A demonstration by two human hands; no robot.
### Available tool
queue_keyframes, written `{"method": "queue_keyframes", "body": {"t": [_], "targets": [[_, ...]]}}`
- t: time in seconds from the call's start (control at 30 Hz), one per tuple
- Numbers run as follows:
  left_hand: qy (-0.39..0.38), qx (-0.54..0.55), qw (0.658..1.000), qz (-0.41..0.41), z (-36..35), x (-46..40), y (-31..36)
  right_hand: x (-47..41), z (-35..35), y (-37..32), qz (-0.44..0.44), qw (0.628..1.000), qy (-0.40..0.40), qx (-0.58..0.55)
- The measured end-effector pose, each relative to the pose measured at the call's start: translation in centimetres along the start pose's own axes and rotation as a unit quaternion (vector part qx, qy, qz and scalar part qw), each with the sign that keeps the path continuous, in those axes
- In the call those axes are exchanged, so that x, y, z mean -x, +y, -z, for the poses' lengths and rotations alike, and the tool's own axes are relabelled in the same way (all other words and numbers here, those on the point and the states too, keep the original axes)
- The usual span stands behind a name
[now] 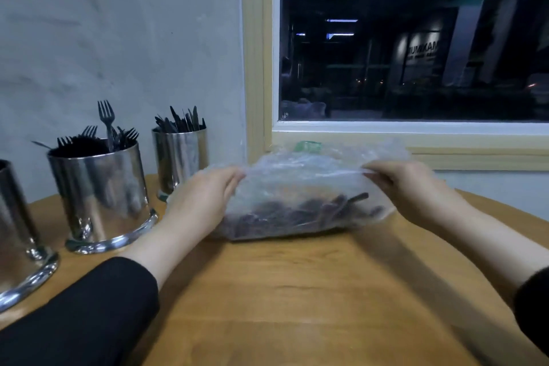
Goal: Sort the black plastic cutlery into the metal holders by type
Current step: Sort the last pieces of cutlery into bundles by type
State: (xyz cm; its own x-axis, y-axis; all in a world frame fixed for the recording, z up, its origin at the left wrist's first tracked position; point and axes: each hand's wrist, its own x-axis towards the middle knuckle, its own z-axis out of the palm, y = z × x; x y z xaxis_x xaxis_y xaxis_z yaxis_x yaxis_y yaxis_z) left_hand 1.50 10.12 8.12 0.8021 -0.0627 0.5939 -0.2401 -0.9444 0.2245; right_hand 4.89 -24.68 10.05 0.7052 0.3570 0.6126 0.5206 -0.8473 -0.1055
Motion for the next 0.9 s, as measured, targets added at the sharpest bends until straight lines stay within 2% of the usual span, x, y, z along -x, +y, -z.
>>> {"method": "queue_keyframes", "body": {"t": [0.07, 0.17, 0.27, 0.33, 0.4, 0.57, 0.9], "targets": [[0.022, 0.011, 1.0, 0.008, 1.6, -1.3, 0.5, -1.9, 2.0, -1.0, -0.014, 1.0, 0.003, 0.02], [0.012, 0.012, 1.0, 0.011, 4.0, -3.2, 1.2, -4.0, 4.6, -2.4, -0.037, 0.998, 0.029, 0.028], [-0.094, -0.033, 0.993, 0.055, 6.4, -3.7, 1.6, -5.1, 6.3, -3.3, -0.067, 0.997, 0.041, 0.009], [-0.131, -0.082, 0.985, 0.076, 6.8, -3.4, 1.1, -5.3, 6.9, -3.8, -0.071, 0.996, 0.045, 0.013], [-0.098, -0.081, 0.988, 0.093, 6.9, -2.9, 0.8, -5.1, 7.4, -4.3, -0.061, 0.996, 0.065, 0.01], [0.057, -0.084, 0.989, 0.11, 8.6, -2.8, 2.6, -4.4, 8.6, -5.2, -0.044, 0.987, 0.15, -0.026], [0.183, -0.069, 0.979, 0.063, 11.8, -4.5, 4.8, -3.7, 10.9, -5.5, -0.037, 0.966, 0.238, -0.095]]}}
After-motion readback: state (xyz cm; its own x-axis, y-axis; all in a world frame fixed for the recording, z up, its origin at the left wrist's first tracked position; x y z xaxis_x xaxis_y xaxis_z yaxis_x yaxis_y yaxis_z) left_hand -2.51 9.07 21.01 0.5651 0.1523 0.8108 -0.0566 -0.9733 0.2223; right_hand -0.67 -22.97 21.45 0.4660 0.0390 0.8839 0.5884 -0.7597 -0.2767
